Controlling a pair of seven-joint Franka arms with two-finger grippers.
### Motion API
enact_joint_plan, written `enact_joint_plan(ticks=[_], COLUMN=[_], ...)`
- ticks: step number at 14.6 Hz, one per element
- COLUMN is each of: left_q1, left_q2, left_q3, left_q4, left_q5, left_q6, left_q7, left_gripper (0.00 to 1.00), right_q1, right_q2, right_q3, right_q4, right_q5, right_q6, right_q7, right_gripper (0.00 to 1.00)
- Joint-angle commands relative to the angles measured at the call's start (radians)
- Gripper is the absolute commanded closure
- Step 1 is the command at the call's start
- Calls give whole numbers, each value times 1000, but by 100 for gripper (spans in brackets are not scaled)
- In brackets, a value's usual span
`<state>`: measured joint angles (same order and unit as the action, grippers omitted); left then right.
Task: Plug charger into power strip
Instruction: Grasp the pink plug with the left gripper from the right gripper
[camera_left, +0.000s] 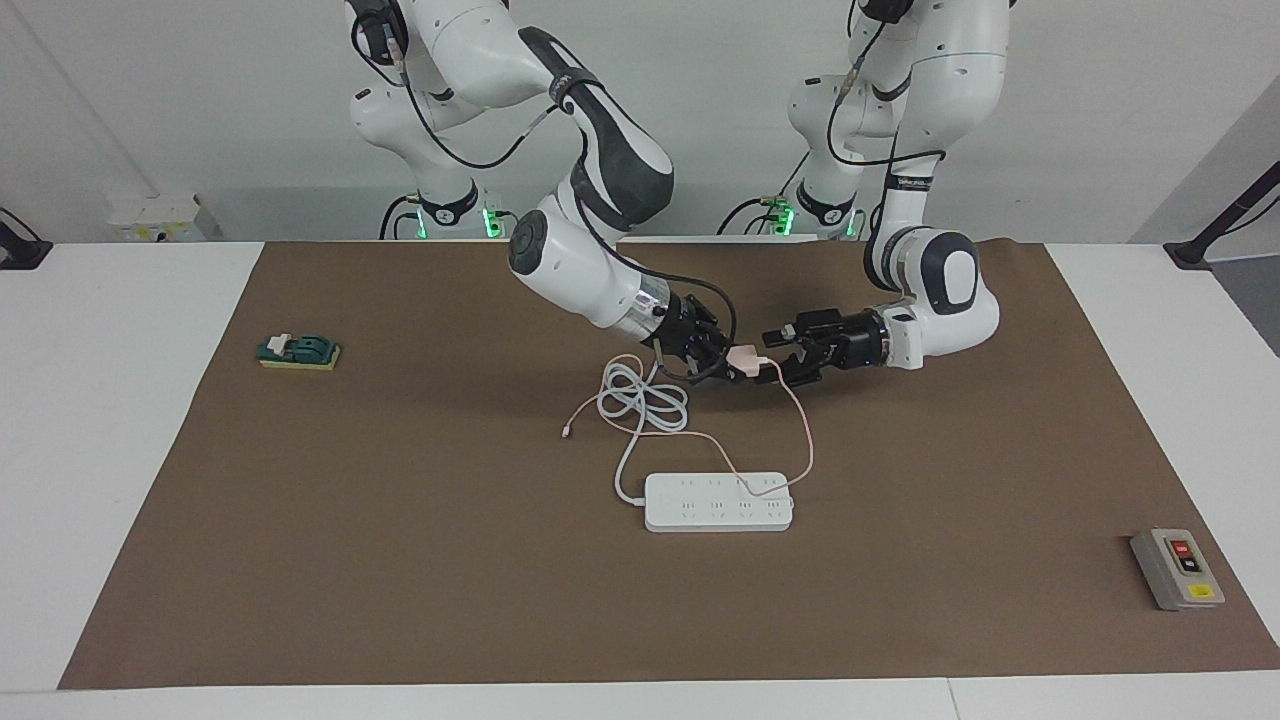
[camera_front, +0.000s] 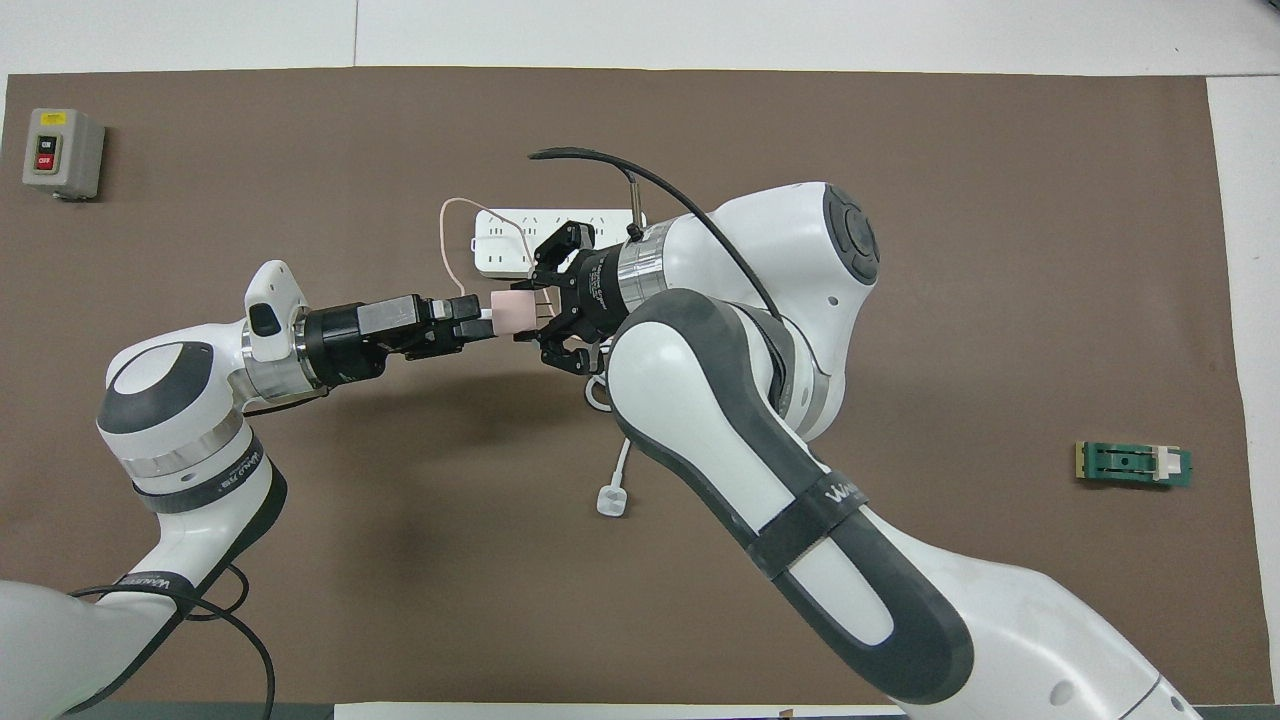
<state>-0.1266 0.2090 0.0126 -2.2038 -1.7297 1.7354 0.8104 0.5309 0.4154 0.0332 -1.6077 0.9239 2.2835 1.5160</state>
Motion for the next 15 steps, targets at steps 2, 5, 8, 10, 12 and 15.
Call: enact_joint_plan(ticks=[2, 5, 8, 10, 12, 15], left_q1=[-19, -19, -21, -33, -34, -41], left_q2=[3, 6, 10, 35, 46, 59], left_q3=[6, 6, 6, 6, 6, 6], left_q4=[9, 18, 27, 45, 62, 78], left_q5=[-19, -19, -19, -19, -19, -19], left_q6=[16, 12, 9, 7, 7, 9], left_q7=[-45, -37, -2, 19, 45, 61], left_gripper=[0, 0, 0, 0, 0, 0], right_q1=[0, 1, 1, 1, 3, 3], right_q2=[6, 6, 6, 10, 10, 10], right_q3=[2, 2, 2, 2, 2, 2], right_q4=[12, 12, 12, 12, 12, 12], right_q5=[23, 23, 23, 23, 23, 23], right_q6=[4, 5, 5, 8, 10, 11], right_q7=[9, 10, 10, 10, 10, 10], right_gripper=[100, 100, 100, 100, 100, 100])
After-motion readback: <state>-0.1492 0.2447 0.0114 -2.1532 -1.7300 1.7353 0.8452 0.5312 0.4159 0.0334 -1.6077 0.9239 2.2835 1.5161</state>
